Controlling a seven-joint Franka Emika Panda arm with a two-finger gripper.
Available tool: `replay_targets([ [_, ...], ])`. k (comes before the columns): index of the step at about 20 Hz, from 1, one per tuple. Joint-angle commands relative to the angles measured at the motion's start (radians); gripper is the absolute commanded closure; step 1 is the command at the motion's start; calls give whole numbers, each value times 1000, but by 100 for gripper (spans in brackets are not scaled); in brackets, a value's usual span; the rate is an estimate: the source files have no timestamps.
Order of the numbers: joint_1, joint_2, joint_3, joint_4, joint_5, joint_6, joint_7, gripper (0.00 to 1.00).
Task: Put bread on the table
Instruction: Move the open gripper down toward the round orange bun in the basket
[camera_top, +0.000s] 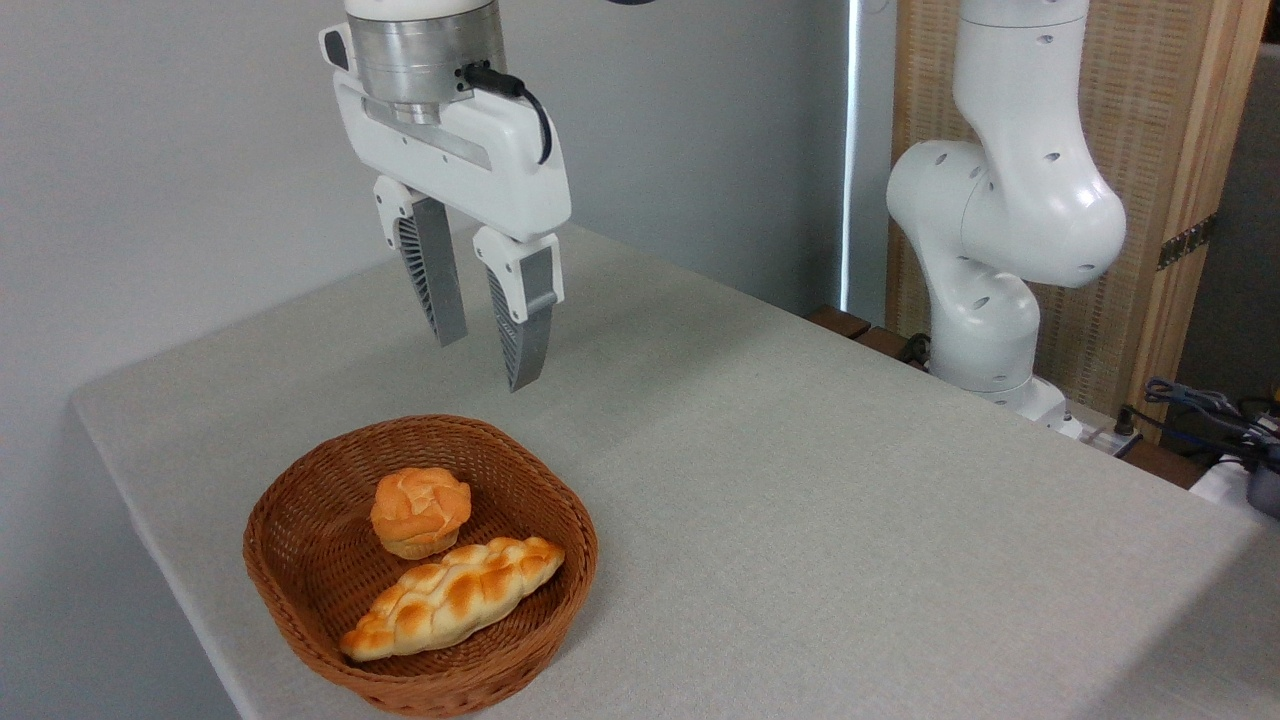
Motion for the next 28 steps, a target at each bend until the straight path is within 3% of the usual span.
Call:
replay_targets([
  [1,-19,3,4,-12,-42,23,7,0],
  [8,-19,12,4,-12,-106,73,12,0],
  [14,-32,40,-3,-12,-115,170,15,0],
  [18,-41,86,-55,-12,-112,286,15,0],
  [21,-41,116,-84,-14,-106,296,15,0],
  [28,-39,149,-87,-41,-99,294,21,0],
])
